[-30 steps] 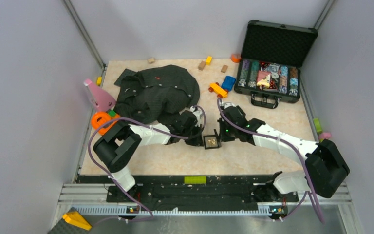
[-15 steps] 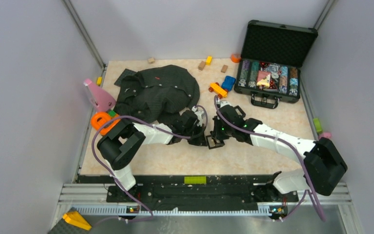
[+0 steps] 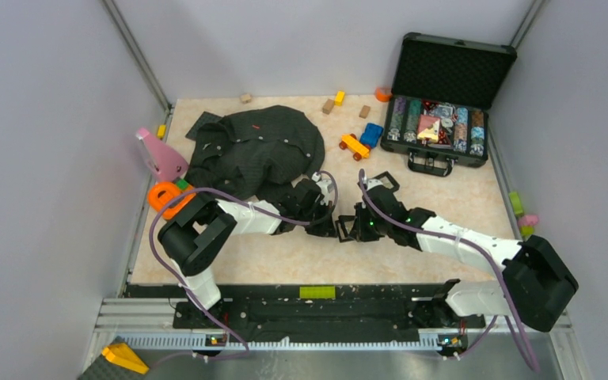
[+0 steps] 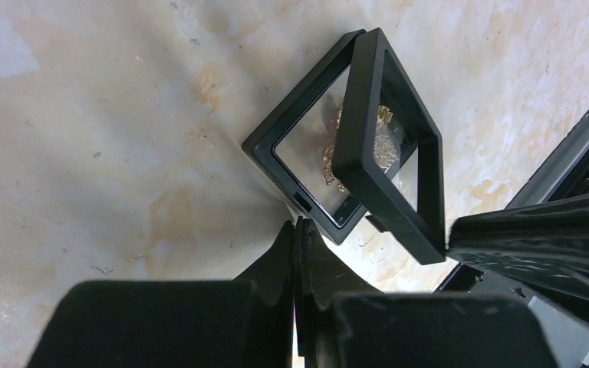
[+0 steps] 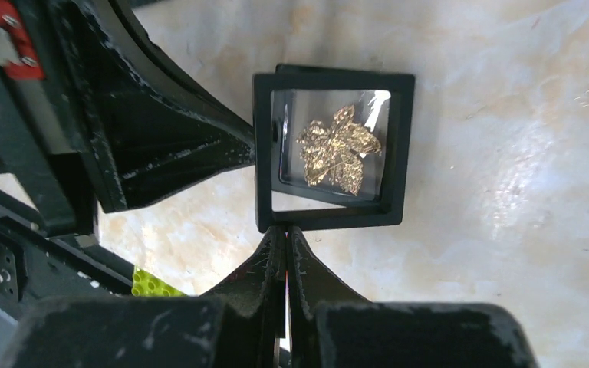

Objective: Remove the brooch from the garment
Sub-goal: Close the brooch box at the center of the board, then move the brooch box to the center of the board.

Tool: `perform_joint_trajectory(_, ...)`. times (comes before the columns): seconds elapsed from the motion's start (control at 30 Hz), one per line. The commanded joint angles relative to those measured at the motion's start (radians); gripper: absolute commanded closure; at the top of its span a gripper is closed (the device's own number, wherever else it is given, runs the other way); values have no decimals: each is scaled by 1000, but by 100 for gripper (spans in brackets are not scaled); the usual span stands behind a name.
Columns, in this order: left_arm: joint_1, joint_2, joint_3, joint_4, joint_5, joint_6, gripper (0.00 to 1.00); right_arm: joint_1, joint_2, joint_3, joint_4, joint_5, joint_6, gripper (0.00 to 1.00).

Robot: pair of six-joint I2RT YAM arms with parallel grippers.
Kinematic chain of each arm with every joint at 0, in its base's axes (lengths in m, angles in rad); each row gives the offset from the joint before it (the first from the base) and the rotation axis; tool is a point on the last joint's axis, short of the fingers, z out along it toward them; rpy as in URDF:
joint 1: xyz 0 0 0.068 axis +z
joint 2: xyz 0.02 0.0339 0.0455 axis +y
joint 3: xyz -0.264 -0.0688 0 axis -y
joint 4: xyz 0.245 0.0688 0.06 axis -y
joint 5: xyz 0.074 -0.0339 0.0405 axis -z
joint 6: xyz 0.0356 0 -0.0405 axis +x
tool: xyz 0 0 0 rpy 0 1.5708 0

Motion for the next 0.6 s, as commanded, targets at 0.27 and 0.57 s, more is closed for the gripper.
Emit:
perform_joint_trajectory(0.27, 0, 12, -12, -6, -10, -2, 100, -5, 29, 8, 98, -51, 28, 100)
perform_joint_trajectory(0.57, -3, 39, -23, 76, 3, -60, 100, -64, -155, 39, -30, 24, -5, 98)
